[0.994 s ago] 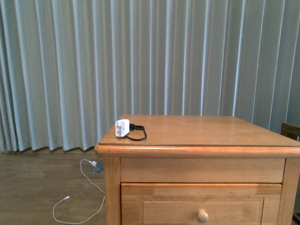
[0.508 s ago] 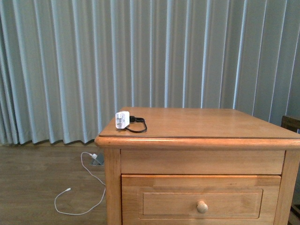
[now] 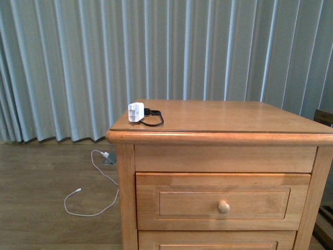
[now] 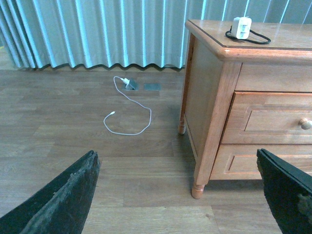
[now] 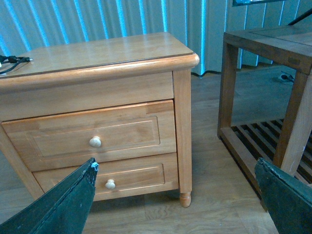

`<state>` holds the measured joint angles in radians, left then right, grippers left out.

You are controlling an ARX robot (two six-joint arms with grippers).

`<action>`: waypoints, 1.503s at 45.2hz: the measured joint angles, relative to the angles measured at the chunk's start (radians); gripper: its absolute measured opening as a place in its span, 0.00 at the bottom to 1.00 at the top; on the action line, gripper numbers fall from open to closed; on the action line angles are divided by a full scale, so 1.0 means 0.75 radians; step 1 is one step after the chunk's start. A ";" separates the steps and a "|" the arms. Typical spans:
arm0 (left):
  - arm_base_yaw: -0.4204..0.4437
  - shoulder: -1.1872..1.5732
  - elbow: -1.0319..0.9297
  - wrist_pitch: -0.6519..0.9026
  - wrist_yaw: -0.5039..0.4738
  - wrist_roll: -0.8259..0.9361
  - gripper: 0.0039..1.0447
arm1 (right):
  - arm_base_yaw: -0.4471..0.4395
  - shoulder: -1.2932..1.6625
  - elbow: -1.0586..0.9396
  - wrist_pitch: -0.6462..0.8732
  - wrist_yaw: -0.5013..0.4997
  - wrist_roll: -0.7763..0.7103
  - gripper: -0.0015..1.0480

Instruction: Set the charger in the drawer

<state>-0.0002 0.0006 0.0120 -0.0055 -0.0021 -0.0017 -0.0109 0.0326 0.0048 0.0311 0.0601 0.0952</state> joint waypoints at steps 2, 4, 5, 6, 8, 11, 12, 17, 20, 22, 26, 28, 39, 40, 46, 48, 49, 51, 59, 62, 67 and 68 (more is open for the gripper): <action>0.000 0.000 -0.001 0.000 0.000 0.000 0.94 | 0.000 0.000 0.000 0.000 0.000 0.001 0.92; 0.000 0.000 -0.001 0.000 0.000 0.000 0.94 | 0.000 0.000 0.000 0.000 0.000 0.001 0.92; 0.000 0.000 -0.001 0.000 0.000 0.001 0.94 | 0.000 0.000 0.000 0.000 0.000 0.001 0.92; 0.000 0.000 -0.001 0.000 0.000 0.001 0.94 | 0.000 0.000 0.000 0.000 0.000 0.000 0.92; 0.000 0.000 0.000 0.000 0.000 0.001 0.94 | 0.014 0.030 0.014 -0.043 0.037 -0.024 0.92; 0.000 0.000 -0.001 0.000 0.000 0.001 0.94 | 0.058 0.152 0.031 -0.015 0.093 -0.048 0.92; 0.000 0.000 -0.001 0.000 0.000 0.001 0.94 | 0.075 0.191 0.034 0.008 0.100 -0.052 0.92; 0.000 0.000 -0.001 0.000 0.000 0.001 0.94 | 0.190 0.459 0.090 0.189 0.139 -0.063 0.92; 0.000 0.000 -0.001 0.000 0.000 0.001 0.94 | 0.252 0.636 0.134 0.306 0.150 -0.070 0.92; 0.000 0.000 -0.001 0.000 0.000 0.000 0.94 | 0.290 0.758 0.162 0.387 0.170 -0.076 0.92; 0.000 0.000 -0.001 0.000 0.000 0.001 0.94 | 0.359 1.035 0.231 0.534 0.186 -0.078 0.92; 0.000 0.000 -0.001 0.000 0.000 0.000 0.94 | 0.395 1.209 0.277 0.621 0.189 -0.085 0.92; 0.000 0.000 -0.001 0.000 0.000 0.001 0.94 | 0.491 1.879 0.594 0.829 0.210 -0.114 0.92; 0.000 0.000 -0.001 0.000 0.000 0.000 0.94 | 0.494 1.919 0.615 0.843 0.214 -0.119 0.92; 0.000 0.000 0.000 0.000 0.000 0.001 0.94 | 0.507 2.208 0.783 0.923 0.236 -0.134 0.92; 0.000 0.000 -0.001 -0.001 0.000 0.001 0.94 | 0.508 2.299 0.834 0.950 0.244 -0.146 0.92; 0.000 0.000 -0.001 -0.001 0.000 0.001 0.94 | 0.509 2.352 0.866 0.970 0.250 -0.158 0.92; 0.000 0.000 -0.001 0.000 0.000 0.001 0.94 | 0.509 2.435 0.918 0.996 0.261 -0.175 0.92; 0.000 0.000 -0.001 0.000 0.000 0.000 0.94 | 0.479 2.687 1.125 1.018 0.267 -0.220 0.92; 0.000 0.000 -0.001 0.000 0.000 0.001 0.94 | 0.464 2.758 1.199 1.007 0.268 -0.227 0.92; 0.000 0.000 -0.001 0.000 0.000 0.001 0.94 | 0.444 2.862 1.317 0.982 0.280 -0.231 0.92; 0.000 0.000 -0.001 0.000 0.000 0.000 0.94 | 0.441 2.885 1.344 0.975 0.282 -0.231 0.92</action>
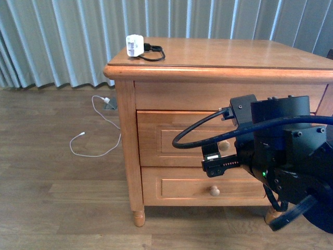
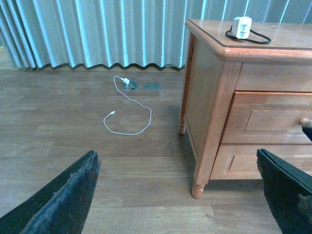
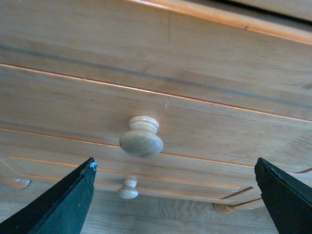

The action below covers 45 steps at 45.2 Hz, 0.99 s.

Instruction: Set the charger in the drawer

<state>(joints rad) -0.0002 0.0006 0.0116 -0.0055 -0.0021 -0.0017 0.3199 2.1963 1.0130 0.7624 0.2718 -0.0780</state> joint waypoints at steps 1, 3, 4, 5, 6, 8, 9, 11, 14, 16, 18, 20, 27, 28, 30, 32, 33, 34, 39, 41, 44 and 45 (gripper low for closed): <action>0.000 0.000 0.001 0.000 0.000 0.001 0.94 | -0.002 0.014 0.018 -0.008 0.004 0.002 0.92; 0.000 0.000 0.000 0.000 0.000 0.000 0.94 | -0.004 0.047 0.057 -0.026 0.007 0.006 0.92; 0.000 0.000 0.000 0.000 0.000 0.001 0.94 | -0.003 0.063 0.078 -0.033 0.010 0.007 0.92; 0.000 0.000 0.000 0.000 0.000 0.001 0.94 | -0.003 0.074 0.091 -0.037 0.010 0.009 0.92; 0.000 0.000 0.000 0.000 0.000 0.000 0.94 | -0.003 0.087 0.109 -0.045 0.010 0.013 0.92; 0.000 0.000 0.001 0.000 0.000 0.001 0.94 | -0.003 0.099 0.130 -0.052 0.012 0.017 0.92; 0.000 0.000 0.000 0.000 0.000 0.001 0.94 | -0.002 0.105 0.138 -0.052 0.014 0.019 0.92; 0.000 0.000 0.001 0.000 0.000 0.000 0.94 | -0.001 0.110 0.150 -0.056 0.017 0.023 0.92; 0.000 0.000 0.000 0.000 0.000 0.001 0.94 | 0.001 0.114 0.168 -0.074 0.019 0.036 0.92; 0.000 0.000 0.000 0.000 0.000 0.000 0.94 | 0.003 0.115 0.176 -0.082 0.020 0.045 0.92; 0.000 0.000 0.000 0.000 0.000 0.001 0.94 | 0.007 0.115 0.183 -0.094 0.021 0.055 0.92; 0.000 0.000 0.001 0.000 0.000 0.001 0.94 | 0.012 0.115 0.186 -0.102 0.020 0.066 0.92; 0.000 0.000 0.000 0.000 0.000 0.000 0.94 | 0.034 0.115 0.196 -0.124 -0.003 0.090 0.92; 0.000 0.000 0.000 0.000 0.000 0.001 0.94 | 0.040 0.115 0.197 -0.125 -0.006 0.090 0.92; 0.000 0.000 0.001 0.000 0.000 0.000 0.94 | 0.048 0.115 0.200 -0.125 -0.006 0.091 0.92; 0.000 0.000 0.000 0.000 0.000 0.000 0.94 | 0.057 0.115 0.203 -0.124 -0.007 0.091 0.92; 0.000 0.000 0.000 0.000 0.000 0.001 0.94 | 0.059 0.115 0.204 -0.124 -0.006 0.091 0.92; 0.000 0.000 0.000 0.000 0.000 0.000 0.94 | 0.062 0.115 0.206 -0.123 -0.006 0.091 0.92; 0.000 0.000 0.000 -0.001 0.000 0.001 0.94 | 0.074 0.115 0.211 -0.114 0.005 0.092 0.92; 0.000 0.000 0.000 0.000 0.000 0.001 0.94 | 0.075 0.115 0.214 -0.114 0.005 0.093 0.92; 0.000 0.000 0.000 0.000 0.000 0.001 0.94 | 0.075 0.115 0.214 -0.111 0.009 0.090 0.92; 0.000 0.000 0.001 0.000 0.000 0.001 0.94 | 0.075 0.115 0.214 -0.109 0.011 0.090 0.92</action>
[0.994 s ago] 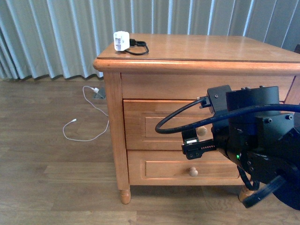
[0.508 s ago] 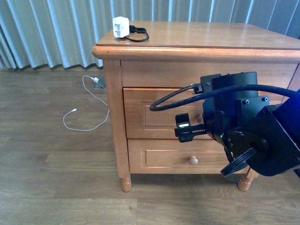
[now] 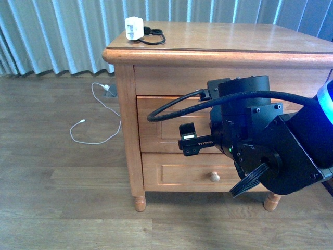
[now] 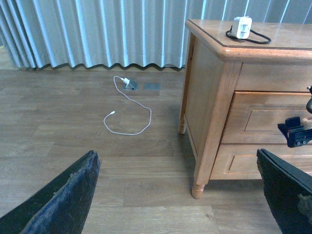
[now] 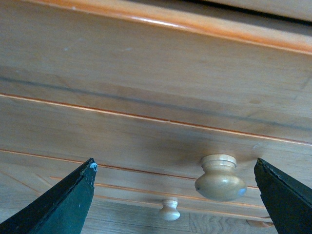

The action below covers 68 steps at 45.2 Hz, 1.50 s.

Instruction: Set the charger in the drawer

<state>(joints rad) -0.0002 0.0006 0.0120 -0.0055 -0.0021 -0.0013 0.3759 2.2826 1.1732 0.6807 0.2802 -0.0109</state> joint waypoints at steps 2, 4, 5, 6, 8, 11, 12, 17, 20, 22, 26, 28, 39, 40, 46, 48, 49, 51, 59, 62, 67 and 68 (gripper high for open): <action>0.000 0.000 -0.001 0.000 0.000 -0.001 0.94 | -0.001 0.000 -0.001 0.007 0.008 -0.002 0.92; 0.000 0.000 -0.001 0.000 0.000 -0.001 0.94 | -0.003 0.001 -0.001 0.008 0.009 -0.004 0.92; 0.000 0.000 -0.001 0.000 0.000 0.000 0.94 | -0.004 0.000 -0.001 0.010 0.011 -0.006 0.92; 0.000 0.000 -0.001 0.000 0.000 -0.001 0.94 | -0.006 0.001 -0.001 0.011 0.013 -0.006 0.92; 0.000 0.000 -0.001 0.000 0.000 0.000 0.94 | -0.009 0.001 -0.001 0.011 0.014 -0.008 0.92; 0.000 0.000 -0.001 0.000 0.000 -0.001 0.94 | -0.014 0.002 -0.001 0.011 0.016 -0.012 0.92; 0.000 0.000 -0.001 0.000 0.000 -0.001 0.94 | -0.015 0.003 -0.001 0.011 0.018 -0.013 0.92; 0.000 0.000 -0.001 0.000 0.000 0.000 0.94 | -0.032 0.010 -0.001 0.011 0.018 -0.016 0.92; 0.000 0.000 -0.001 0.000 0.000 0.000 0.94 | -0.039 0.017 0.000 0.011 0.020 -0.020 0.92; 0.000 0.000 -0.001 0.000 0.000 -0.001 0.94 | -0.041 0.019 0.001 0.012 0.022 -0.025 0.92; 0.000 0.000 0.000 0.000 0.000 0.000 0.94 | -0.045 0.024 0.001 0.013 0.024 -0.025 0.92; 0.000 0.000 0.000 0.000 0.000 0.000 0.94 | -0.047 0.024 0.001 0.013 0.024 -0.025 0.92; 0.000 0.000 -0.001 0.000 0.000 0.000 0.94 | -0.048 0.025 0.002 0.013 0.023 -0.024 0.92; 0.000 0.000 -0.001 0.000 0.000 0.000 0.94 | -0.048 0.025 0.002 0.013 0.023 -0.024 0.92; 0.000 0.000 -0.001 0.000 0.000 0.000 0.94 | -0.048 0.025 0.003 0.012 0.022 -0.023 0.92; 0.000 0.000 -0.001 0.000 0.000 0.000 0.94 | -0.048 0.025 0.003 0.011 0.022 -0.023 0.92; 0.000 0.000 -0.001 0.000 0.000 -0.001 0.94 | -0.048 0.025 0.003 0.011 0.022 -0.023 0.92; 0.000 0.000 -0.001 0.000 0.000 0.000 0.94 | -0.048 0.025 0.003 0.011 0.021 -0.022 0.92; 0.000 0.000 -0.001 0.000 0.000 0.000 0.94 | -0.047 0.025 0.005 0.009 0.019 -0.019 0.92; 0.000 0.000 -0.001 0.000 0.000 -0.001 0.94 | -0.047 0.025 0.005 0.008 0.019 -0.018 0.92; 0.000 0.000 -0.001 0.000 0.000 0.000 0.94 | -0.047 0.024 0.006 0.006 0.018 -0.014 0.92; 0.000 0.000 -0.001 0.000 0.000 -0.001 0.94 | -0.047 0.024 0.006 0.006 0.018 -0.014 0.92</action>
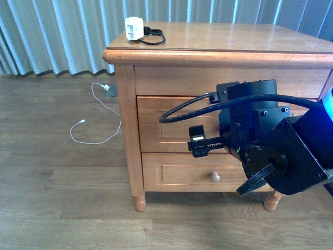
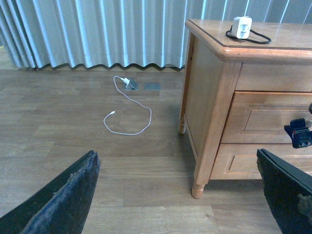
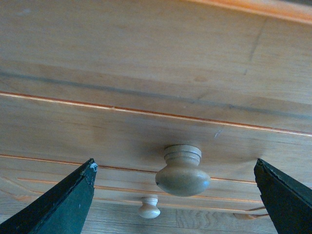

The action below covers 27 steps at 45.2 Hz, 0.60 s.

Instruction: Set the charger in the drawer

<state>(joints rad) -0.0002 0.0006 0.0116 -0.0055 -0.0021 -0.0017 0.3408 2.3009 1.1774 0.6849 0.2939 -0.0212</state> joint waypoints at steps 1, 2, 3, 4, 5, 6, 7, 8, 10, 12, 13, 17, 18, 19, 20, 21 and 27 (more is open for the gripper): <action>0.000 0.000 0.000 -0.001 0.000 0.001 0.94 | 0.000 -0.001 0.000 0.000 -0.001 0.001 0.92; 0.000 0.000 0.000 0.000 0.000 0.000 0.94 | 0.000 -0.001 0.000 0.000 -0.002 0.002 0.92; 0.000 0.000 0.000 0.000 0.000 0.000 0.94 | 0.000 -0.001 0.000 0.000 -0.002 0.003 0.92; 0.000 0.000 0.000 -0.001 0.000 0.001 0.94 | 0.000 -0.003 -0.001 0.000 -0.003 0.005 0.92; 0.000 0.000 0.000 -0.001 0.000 0.000 0.94 | 0.000 -0.004 -0.001 0.000 -0.004 0.005 0.92; 0.000 0.000 0.000 -0.001 0.000 0.001 0.94 | 0.000 -0.005 -0.001 0.000 -0.006 0.007 0.92; 0.000 0.000 0.000 0.000 0.000 0.001 0.94 | 0.000 -0.006 -0.001 0.000 -0.007 0.009 0.92; 0.000 0.000 0.000 -0.001 0.000 0.001 0.94 | 0.000 -0.007 -0.001 0.000 -0.007 0.010 0.92; 0.000 0.000 0.001 0.000 0.000 0.001 0.94 | 0.000 -0.011 -0.004 0.000 -0.012 0.011 0.92; 0.000 0.000 0.000 -0.001 0.000 0.001 0.94 | 0.000 -0.014 -0.006 0.000 -0.014 0.011 0.92; 0.000 0.000 0.000 0.000 0.000 0.001 0.94 | 0.000 -0.014 -0.006 0.001 -0.015 0.012 0.92; 0.000 0.000 0.000 0.000 0.000 0.001 0.94 | 0.001 -0.016 -0.006 0.001 -0.015 0.012 0.92; 0.000 0.000 0.000 0.000 0.000 0.001 0.94 | 0.001 -0.016 -0.007 0.001 -0.015 0.012 0.92; 0.000 0.000 0.000 0.000 0.000 0.001 0.94 | 0.001 -0.016 -0.007 0.001 -0.015 0.012 0.92; 0.000 0.000 0.000 0.000 0.000 0.000 0.94 | 0.001 -0.016 -0.007 0.001 -0.015 0.012 0.92; 0.000 0.000 0.000 0.000 0.000 0.000 0.94 | 0.001 -0.016 -0.007 0.001 -0.014 0.012 0.92; 0.000 0.000 0.000 0.000 0.000 0.001 0.94 | 0.002 -0.016 -0.007 0.001 -0.011 0.011 0.92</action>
<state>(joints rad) -0.0002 0.0006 0.0116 -0.0055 -0.0021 -0.0013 0.3420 2.2890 1.1725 0.6853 0.2855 -0.0128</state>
